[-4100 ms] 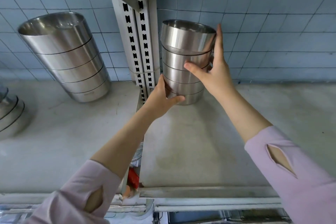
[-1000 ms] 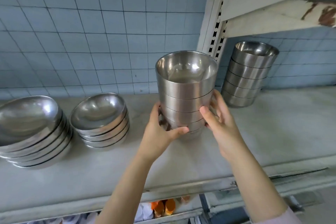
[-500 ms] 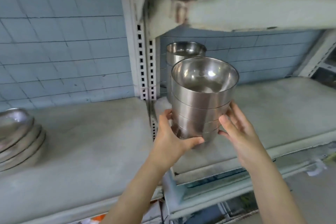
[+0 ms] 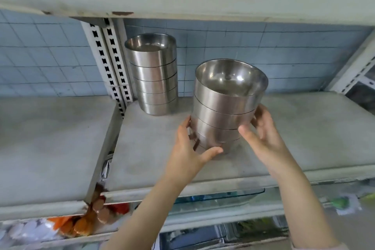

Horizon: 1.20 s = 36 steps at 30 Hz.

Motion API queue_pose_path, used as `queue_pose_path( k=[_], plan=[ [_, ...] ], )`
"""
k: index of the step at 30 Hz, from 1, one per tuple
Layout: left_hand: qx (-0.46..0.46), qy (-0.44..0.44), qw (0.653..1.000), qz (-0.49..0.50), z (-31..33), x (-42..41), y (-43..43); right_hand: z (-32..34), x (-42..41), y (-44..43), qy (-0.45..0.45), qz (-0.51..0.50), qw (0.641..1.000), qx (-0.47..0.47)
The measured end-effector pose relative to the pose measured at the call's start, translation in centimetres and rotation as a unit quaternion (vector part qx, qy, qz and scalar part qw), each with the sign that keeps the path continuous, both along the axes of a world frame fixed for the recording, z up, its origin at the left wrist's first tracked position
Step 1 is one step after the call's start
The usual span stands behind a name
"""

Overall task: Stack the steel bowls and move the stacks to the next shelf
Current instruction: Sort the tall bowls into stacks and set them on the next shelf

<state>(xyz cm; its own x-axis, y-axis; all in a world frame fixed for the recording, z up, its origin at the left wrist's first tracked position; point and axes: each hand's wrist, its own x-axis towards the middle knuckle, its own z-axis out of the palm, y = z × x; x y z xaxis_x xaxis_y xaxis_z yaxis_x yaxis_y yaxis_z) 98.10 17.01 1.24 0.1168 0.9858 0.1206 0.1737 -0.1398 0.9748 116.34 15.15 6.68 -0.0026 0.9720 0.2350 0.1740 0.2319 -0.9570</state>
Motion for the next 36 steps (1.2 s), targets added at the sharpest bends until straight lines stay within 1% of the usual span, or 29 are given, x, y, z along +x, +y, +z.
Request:
queue_pose_path(
  k=[3,7,9,14,17,23,25,29,33,36],
  plan=[
    [0.011,-0.006,1.0,0.008,-0.5,1.1,0.3,2.1,1.0,1.3,-0.027,-0.012,0.998,0.062],
    [0.01,-0.023,1.0,0.008,-1.8,1.5,0.4,3.3,0.7,2.1,-0.091,0.009,0.991,0.093],
    [0.005,-0.029,0.999,0.015,-2.3,1.6,0.4,3.1,0.5,2.2,-0.106,0.019,0.989,0.104],
    [0.016,-0.01,0.999,0.036,-2.3,2.2,1.5,2.3,1.5,4.0,-0.064,0.023,0.995,0.079],
    [0.008,-0.009,0.999,0.047,-2.0,2.5,3.3,1.9,1.7,6.5,-0.06,0.019,0.996,0.06],
    [-0.015,-0.019,0.998,0.066,-1.1,3.3,8.8,2.2,2.1,13.1,-0.088,0.015,0.995,0.05],
    [-0.01,-0.024,0.997,0.066,-1.2,3.5,10.8,2.0,2.1,15.3,-0.101,0.01,0.994,0.046],
    [-0.033,-0.029,0.997,0.071,-1.7,3.5,13.9,2.1,2.4,18.8,-0.127,0.022,0.991,0.044],
    [-0.033,-0.001,0.996,0.077,-1.8,3.6,15.6,2.6,2.0,20.3,-0.081,0.04,0.996,0.027],
    [-0.033,0.027,0.996,0.079,-1.9,3.5,16.2,3.1,1.5,20.7,-0.052,-0.008,0.998,0.046]
  ],
)
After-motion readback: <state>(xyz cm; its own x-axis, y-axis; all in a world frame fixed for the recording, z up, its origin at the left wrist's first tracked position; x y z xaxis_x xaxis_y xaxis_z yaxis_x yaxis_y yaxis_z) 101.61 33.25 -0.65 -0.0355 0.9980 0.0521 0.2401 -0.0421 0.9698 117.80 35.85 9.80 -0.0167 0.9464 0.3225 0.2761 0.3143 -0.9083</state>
